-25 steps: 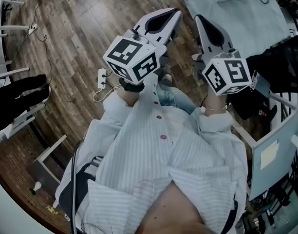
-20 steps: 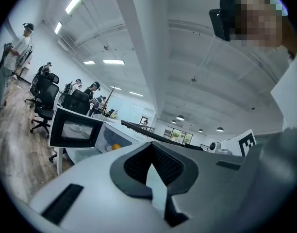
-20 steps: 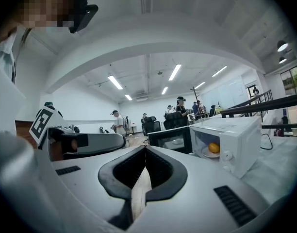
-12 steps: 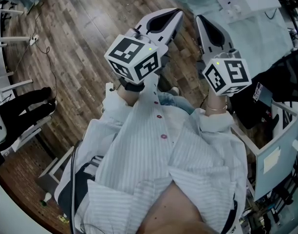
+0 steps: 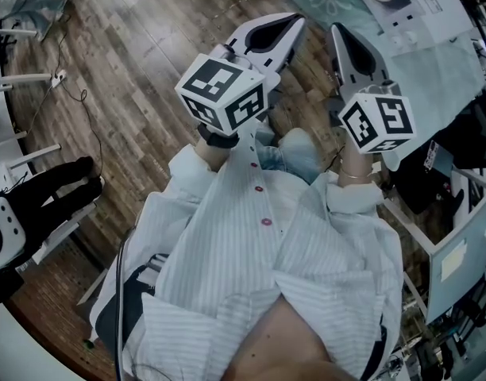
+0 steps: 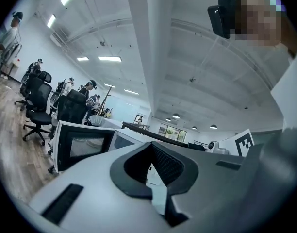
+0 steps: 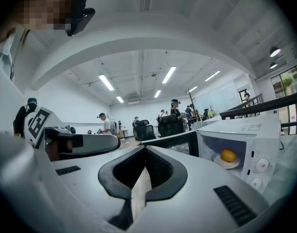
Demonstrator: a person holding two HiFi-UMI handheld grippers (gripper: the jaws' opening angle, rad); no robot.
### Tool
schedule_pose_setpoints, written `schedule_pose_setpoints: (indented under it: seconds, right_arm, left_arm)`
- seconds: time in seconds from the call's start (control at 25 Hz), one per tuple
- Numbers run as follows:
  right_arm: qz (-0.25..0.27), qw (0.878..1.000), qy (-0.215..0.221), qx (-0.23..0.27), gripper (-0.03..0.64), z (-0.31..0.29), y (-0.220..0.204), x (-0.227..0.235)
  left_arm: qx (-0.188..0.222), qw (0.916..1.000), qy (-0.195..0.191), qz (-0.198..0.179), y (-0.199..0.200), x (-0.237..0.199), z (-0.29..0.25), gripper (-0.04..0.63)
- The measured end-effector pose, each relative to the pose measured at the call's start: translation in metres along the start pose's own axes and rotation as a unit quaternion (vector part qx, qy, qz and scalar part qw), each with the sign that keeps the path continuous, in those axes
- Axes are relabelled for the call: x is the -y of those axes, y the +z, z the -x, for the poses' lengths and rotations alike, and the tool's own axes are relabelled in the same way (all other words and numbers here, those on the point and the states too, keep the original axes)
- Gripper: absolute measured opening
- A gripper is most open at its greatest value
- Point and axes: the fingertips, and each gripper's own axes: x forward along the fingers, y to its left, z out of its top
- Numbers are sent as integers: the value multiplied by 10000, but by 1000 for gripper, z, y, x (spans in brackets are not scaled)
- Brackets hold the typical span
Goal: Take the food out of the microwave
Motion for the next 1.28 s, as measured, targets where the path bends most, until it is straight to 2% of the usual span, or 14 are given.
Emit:
schedule_pose_setpoints:
  seconds: [0.28, 0.56, 0.84, 1.28]
  right_arm:
    - [27, 9998, -168, -125, 32, -29, -2, -5]
    - [-38, 9995, -257, -194, 32, -60, -7, 18]
    - [-50, 9991, -383, -150, 32, -108, 5, 61]
    - [-136, 9978, -642, -29, 32, -169, 44, 151]
  left_arm:
    - [-60, 9999, -25, 112, 5, -36, 4, 8]
    - [-112, 9997, -94, 201, 4, -64, -24, 8]
    - [-169, 9995, -236, 139, 17, -99, -77, 8]
    - [-280, 9979, -583, 83, 48, -137, -188, 8]
